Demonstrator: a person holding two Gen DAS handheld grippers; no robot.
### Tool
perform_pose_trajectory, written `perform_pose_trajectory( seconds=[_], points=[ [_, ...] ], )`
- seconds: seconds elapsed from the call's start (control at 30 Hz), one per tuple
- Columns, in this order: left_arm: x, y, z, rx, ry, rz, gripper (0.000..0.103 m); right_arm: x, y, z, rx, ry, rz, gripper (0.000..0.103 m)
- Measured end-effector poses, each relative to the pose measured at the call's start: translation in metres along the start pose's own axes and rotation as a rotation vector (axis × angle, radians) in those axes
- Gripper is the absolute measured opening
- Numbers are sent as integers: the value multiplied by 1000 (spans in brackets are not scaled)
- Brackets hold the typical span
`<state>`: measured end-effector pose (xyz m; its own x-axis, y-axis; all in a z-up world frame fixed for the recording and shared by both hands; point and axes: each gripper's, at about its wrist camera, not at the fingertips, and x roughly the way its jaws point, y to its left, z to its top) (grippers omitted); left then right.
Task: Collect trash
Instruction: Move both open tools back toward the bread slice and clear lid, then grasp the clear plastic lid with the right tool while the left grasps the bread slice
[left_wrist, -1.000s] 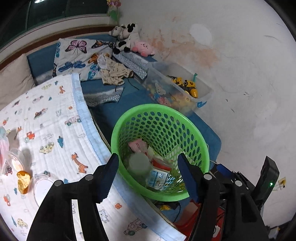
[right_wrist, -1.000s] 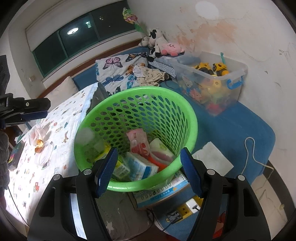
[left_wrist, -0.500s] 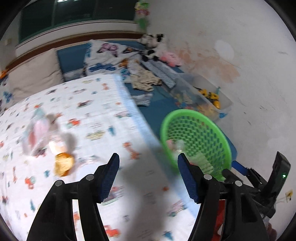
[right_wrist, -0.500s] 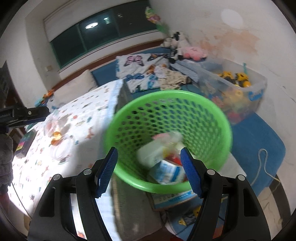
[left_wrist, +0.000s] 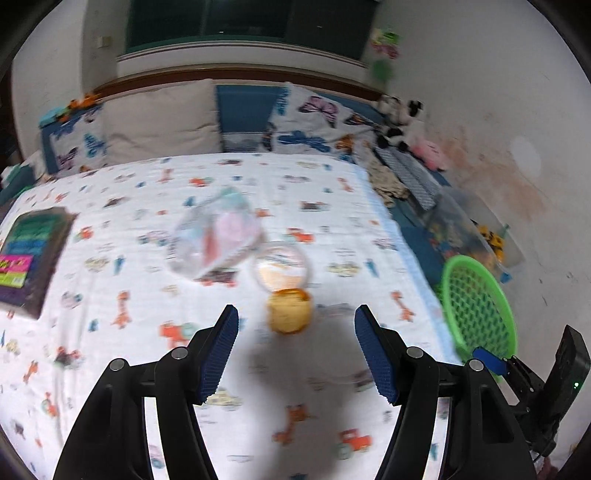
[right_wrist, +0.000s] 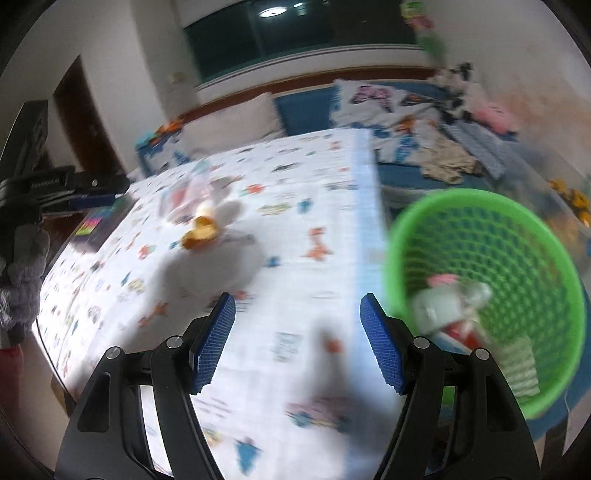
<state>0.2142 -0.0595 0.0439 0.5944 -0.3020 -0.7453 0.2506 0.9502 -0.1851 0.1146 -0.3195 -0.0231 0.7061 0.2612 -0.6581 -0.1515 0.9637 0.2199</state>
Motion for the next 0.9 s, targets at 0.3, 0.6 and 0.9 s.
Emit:
perform_pose_trajectory(
  seconds=[0.3, 0.6, 0.9],
  points=[
    [1, 53, -16, -75, 18, 58, 63, 47, 48, 17, -99, 71, 70, 83],
    [6, 77, -28, -95, 33, 83, 63, 98, 77, 21, -210, 152, 53, 92],
    [16, 89, -33, -106, 53, 85, 63, 126, 78, 21, -230, 202, 20, 94]
  ],
)
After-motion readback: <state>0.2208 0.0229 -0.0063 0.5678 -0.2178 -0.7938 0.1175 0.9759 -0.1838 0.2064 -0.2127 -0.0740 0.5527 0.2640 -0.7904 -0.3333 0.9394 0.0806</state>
